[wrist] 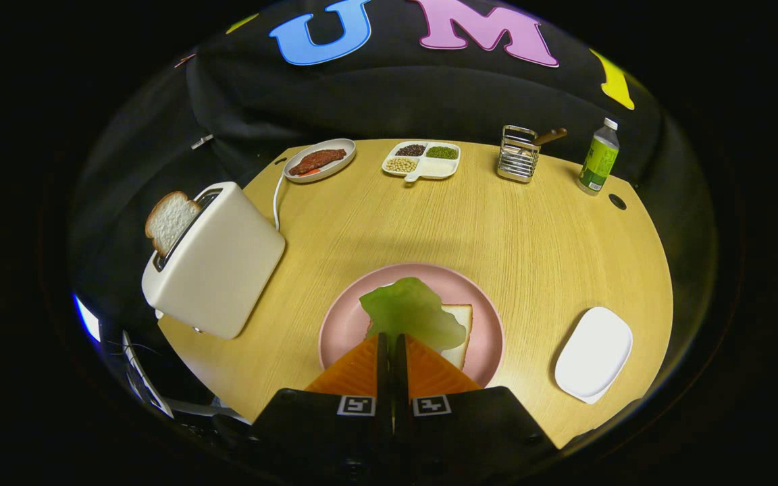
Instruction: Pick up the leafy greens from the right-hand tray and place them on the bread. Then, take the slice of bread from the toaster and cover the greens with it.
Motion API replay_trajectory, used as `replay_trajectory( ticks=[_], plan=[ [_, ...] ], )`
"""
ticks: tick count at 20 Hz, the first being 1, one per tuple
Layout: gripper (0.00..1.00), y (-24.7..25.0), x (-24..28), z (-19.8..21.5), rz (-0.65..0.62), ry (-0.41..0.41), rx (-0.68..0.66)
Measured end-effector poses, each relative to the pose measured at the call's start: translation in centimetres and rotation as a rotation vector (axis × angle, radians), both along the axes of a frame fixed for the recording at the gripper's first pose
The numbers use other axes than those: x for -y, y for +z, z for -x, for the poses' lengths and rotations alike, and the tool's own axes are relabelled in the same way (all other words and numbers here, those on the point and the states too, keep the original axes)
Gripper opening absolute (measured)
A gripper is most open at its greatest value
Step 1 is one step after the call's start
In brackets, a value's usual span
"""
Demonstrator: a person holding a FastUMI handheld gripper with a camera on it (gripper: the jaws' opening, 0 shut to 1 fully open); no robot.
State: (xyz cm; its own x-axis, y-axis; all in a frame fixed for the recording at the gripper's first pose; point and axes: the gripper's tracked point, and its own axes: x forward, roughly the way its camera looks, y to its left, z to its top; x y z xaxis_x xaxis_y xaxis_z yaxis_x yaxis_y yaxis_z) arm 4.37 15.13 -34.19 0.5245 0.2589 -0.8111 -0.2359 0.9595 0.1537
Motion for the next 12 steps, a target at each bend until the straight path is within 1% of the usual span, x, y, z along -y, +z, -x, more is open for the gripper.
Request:
replay_trajectory(
  ticks=[2, 3, 4, 6, 9, 10, 11, 12],
  plan=[
    [0.07, -0.9, 0.3, 0.1, 0.028, -0.008, -0.018],
    [0.09, -1.4, 0.6, 0.3, 0.041, -0.015, -0.033],
    [0.1, -1.7, 0.7, 0.3, 0.043, -0.024, -0.039],
    [0.16, -2.0, 0.6, 0.3, 0.035, -0.043, -0.05],
    [0.31, -2.4, 0.9, 0.4, 0.041, -0.048, -0.062],
    [0.38, -2.5, 0.7, 0.6, 0.037, -0.04, -0.067],
    [0.54, -2.6, 0.7, 0.8, 0.042, -0.034, -0.069],
    [0.62, -2.5, 0.7, 0.8, 0.042, -0.029, -0.066]
  ],
)
